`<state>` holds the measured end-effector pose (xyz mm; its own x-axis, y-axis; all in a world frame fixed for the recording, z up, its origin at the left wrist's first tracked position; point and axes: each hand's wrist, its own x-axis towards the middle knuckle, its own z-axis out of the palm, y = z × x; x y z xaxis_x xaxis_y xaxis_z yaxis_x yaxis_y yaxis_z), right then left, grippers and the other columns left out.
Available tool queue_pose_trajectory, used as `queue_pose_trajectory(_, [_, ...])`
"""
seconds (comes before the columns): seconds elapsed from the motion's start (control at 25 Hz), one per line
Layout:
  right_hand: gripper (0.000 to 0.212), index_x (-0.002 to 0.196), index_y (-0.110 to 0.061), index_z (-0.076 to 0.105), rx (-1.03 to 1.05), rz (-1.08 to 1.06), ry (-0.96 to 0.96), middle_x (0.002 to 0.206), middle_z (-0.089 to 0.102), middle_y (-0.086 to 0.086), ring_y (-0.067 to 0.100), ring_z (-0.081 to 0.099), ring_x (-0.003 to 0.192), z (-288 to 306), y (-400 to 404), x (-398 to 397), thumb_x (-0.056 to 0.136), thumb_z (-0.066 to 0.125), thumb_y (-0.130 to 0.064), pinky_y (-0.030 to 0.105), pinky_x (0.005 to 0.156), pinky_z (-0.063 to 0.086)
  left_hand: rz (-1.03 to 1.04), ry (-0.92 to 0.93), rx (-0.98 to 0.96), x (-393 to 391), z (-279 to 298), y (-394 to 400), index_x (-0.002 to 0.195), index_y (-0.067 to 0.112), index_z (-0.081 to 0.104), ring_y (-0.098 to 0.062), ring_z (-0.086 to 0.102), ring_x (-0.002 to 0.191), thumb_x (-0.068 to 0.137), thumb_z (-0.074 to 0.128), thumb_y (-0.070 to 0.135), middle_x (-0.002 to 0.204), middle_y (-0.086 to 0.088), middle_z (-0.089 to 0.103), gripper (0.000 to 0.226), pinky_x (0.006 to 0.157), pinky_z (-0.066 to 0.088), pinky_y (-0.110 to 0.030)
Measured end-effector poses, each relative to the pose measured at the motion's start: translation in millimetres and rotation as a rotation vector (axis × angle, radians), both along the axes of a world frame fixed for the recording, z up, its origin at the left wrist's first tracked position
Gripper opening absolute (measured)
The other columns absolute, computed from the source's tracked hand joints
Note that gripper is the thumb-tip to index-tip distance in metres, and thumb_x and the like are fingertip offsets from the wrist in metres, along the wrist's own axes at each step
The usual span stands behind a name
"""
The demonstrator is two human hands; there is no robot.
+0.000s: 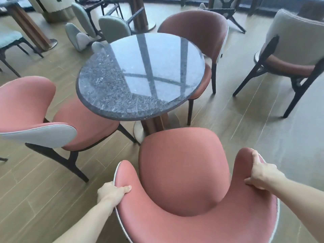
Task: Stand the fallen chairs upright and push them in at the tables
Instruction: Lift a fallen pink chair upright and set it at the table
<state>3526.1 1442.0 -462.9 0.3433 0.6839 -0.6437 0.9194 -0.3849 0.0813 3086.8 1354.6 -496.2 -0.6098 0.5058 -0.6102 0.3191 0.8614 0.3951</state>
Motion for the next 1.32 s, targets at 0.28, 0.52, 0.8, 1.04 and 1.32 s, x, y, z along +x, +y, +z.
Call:
queue_pose_trajectory(0.28, [0.119, 0.153, -0.027, -0.015, -0.006, -0.136, 0.037, 0.123, 0.061, 0.014, 0.031, 0.057, 0.116, -10, -60, -135, 0.078, 0.076, -0.047, 0.036, 0.09, 0.05, -0.261, 0.121, -0.057, -151, 7, 48, 0.107, 0.008, 0.07, -0.033, 0.064, 0.103, 0.075, 0.084, 0.036, 0.11, -0.014, 0.069, 0.045, 0.092, 0.053, -0.042])
queue_pose_trajectory(0.52, [0.123, 0.153, -0.03, -0.02, 0.007, -0.347, 0.057, 0.135, 0.052, 0.018, 0.033, 0.056, 0.119, -17, -100, -218, 0.078, 0.077, -0.044, 0.036, 0.095, 0.048, -0.443, 0.224, -0.068, -226, 16, 81, 0.104, 0.016, 0.071, -0.032, 0.061, 0.103, 0.076, 0.081, 0.042, 0.109, -0.01, 0.071, 0.04, 0.085, 0.05, -0.036])
queue_pose_trajectory(0.8, [0.123, 0.151, -0.027, -0.024, -0.03, -0.426, 0.031, 0.138, 0.049, 0.02, 0.036, 0.057, 0.119, -19, -148, -274, 0.081, 0.075, -0.044, 0.036, 0.094, 0.046, -0.512, 0.22, -0.004, -268, 4, 66, 0.106, 0.019, 0.072, -0.029, 0.061, 0.11, 0.073, 0.084, 0.04, 0.108, -0.006, 0.072, 0.041, 0.089, 0.051, -0.036])
queue_pose_trajectory(1.04, [0.122, 0.152, -0.027, -0.023, -0.037, -0.572, 0.001, 0.135, 0.051, 0.022, 0.036, 0.053, 0.122, -19, -178, -347, 0.081, 0.075, -0.046, 0.037, 0.096, 0.046, -0.685, 0.197, -0.001, -321, 8, 93, 0.099, 0.018, 0.071, -0.027, 0.065, 0.099, 0.073, 0.082, 0.04, 0.101, -0.004, 0.073, 0.036, 0.086, 0.054, -0.038])
queue_pose_trajectory(1.32, [0.129, 0.15, -0.025, -0.028, -0.041, -0.712, -0.032, 0.145, 0.046, 0.014, 0.033, 0.052, 0.124, -23, -203, -435, 0.078, 0.075, -0.051, 0.037, 0.098, 0.046, -0.883, 0.231, -0.008, -380, 8, 124, 0.082, 0.019, 0.067, -0.028, 0.064, 0.094, 0.073, 0.08, 0.045, 0.092, -0.004, 0.07, 0.03, 0.073, 0.049, -0.034])
